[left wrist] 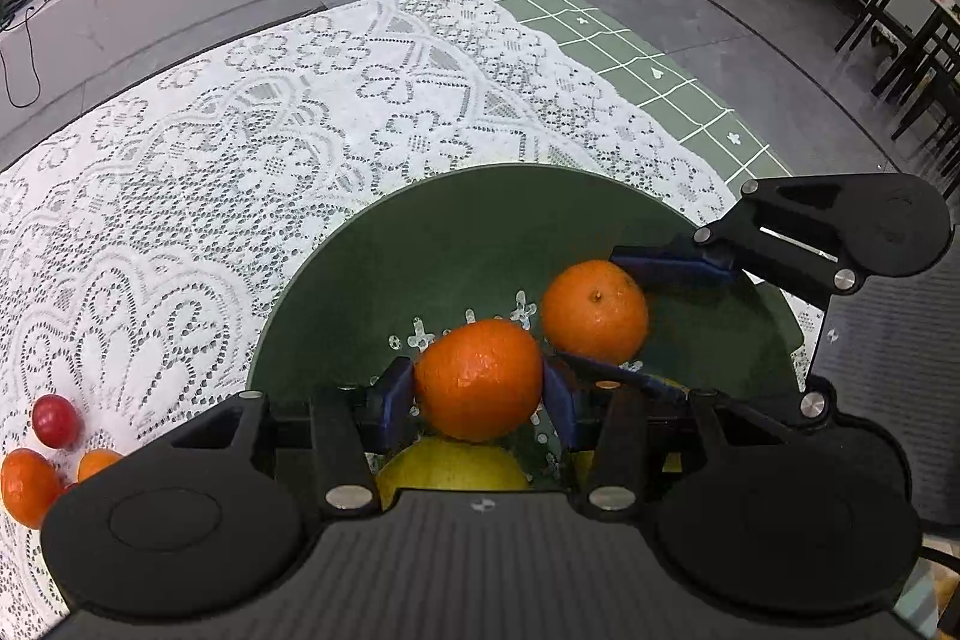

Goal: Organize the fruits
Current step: 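Lower and open the left tool onto the pears while the right tool releases its orange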

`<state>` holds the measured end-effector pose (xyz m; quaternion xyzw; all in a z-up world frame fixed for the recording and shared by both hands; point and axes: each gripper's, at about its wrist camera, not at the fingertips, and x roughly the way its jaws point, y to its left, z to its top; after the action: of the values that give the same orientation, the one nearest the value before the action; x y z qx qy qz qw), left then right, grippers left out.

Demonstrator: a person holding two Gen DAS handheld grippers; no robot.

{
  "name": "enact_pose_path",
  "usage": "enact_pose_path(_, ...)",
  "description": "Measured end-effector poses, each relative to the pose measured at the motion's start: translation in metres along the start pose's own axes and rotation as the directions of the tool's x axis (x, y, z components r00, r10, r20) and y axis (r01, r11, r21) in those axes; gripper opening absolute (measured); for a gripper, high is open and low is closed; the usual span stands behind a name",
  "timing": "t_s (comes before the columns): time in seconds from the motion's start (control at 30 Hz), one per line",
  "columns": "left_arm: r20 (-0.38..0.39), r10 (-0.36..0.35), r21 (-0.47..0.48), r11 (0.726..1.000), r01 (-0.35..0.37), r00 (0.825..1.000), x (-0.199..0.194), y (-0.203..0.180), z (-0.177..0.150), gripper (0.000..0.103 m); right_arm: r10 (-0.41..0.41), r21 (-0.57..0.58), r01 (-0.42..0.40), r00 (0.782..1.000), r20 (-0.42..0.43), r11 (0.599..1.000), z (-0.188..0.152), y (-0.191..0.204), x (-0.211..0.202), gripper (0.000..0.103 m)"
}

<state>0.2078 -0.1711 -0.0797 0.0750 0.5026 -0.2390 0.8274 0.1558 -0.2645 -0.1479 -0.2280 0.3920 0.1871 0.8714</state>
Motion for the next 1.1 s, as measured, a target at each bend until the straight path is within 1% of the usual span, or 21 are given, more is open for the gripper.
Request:
enact_pose_path(0.2, -0.018, -0.004, -0.010, 1.000, 0.003, 1.000, 0.006, 0.003, 0.000, 0.053, 0.003, 0.002, -0.003, 1.000, -0.010, 1.000, 0.001, 0.001, 0.001, 0.043)
enact_pose_path(0.3, -0.025, 0.017, -0.007, 1.000, -0.017, 1.000, 0.008, 0.003, 0.001, 0.053, 0.013, 0.005, -0.013, 1.000, -0.017, 1.000, 0.002, 0.001, 0.000, 0.043)
enact_pose_path(0.43, -0.020, 0.014, -0.008, 1.000, -0.015, 1.000, 0.004, 0.004, 0.000, 0.053, 0.009, -0.022, -0.009, 1.000, -0.011, 1.000, 0.005, 0.002, -0.003, 0.043)
enact_pose_path(0.57, 0.000, 0.020, -0.004, 1.000, -0.020, 1.000, -0.005, 0.001, 0.001, 0.058, 0.000, -0.043, 0.000, 1.000, 0.000, 0.999, 0.007, 0.006, -0.011, 0.045)
enact_pose_path(0.63, 0.012, 0.020, -0.006, 1.000, -0.020, 1.000, -0.011, 0.000, 0.000, 0.059, -0.007, -0.046, 0.008, 1.000, 0.009, 0.999, 0.006, 0.008, -0.016, 0.047)
enact_pose_path(0.67, 0.020, 0.021, -0.007, 1.000, -0.021, 1.000, -0.014, -0.001, 0.000, 0.061, -0.011, -0.044, 0.012, 1.000, 0.015, 0.999, 0.006, 0.008, -0.019, 0.053)
enact_pose_path(0.7, 0.028, 0.021, -0.007, 1.000, -0.020, 0.999, -0.018, -0.001, -0.001, 0.061, -0.016, -0.042, 0.017, 1.000, 0.022, 0.999, 0.006, 0.008, -0.022, 0.056)
enact_pose_path(0.77, 0.048, 0.021, -0.009, 1.000, -0.020, 0.999, -0.027, -0.002, -0.002, 0.062, -0.026, -0.036, 0.027, 0.999, 0.034, 0.999, 0.006, 0.009, -0.029, 0.057)
enact_pose_path(0.87, 0.081, 0.024, -0.020, 1.000, -0.022, 0.996, -0.041, -0.003, -0.005, 0.063, -0.045, -0.025, 0.047, 0.997, 0.058, 0.999, 0.004, 0.012, -0.039, 0.065)
enact_pose_path(1.0, 0.129, 0.036, -0.029, 0.999, -0.032, 0.991, -0.060, -0.003, -0.010, 0.064, -0.068, -0.004, 0.068, 0.994, 0.085, 0.998, 0.001, 0.021, -0.054, 0.071)
enact_pose_path(1.1, 0.158, 0.049, -0.023, 0.999, -0.046, 0.986, -0.071, -0.004, -0.015, 0.064, -0.083, 0.024, 0.081, 0.992, 0.095, 0.996, 0.000, 0.026, -0.061, 0.072)
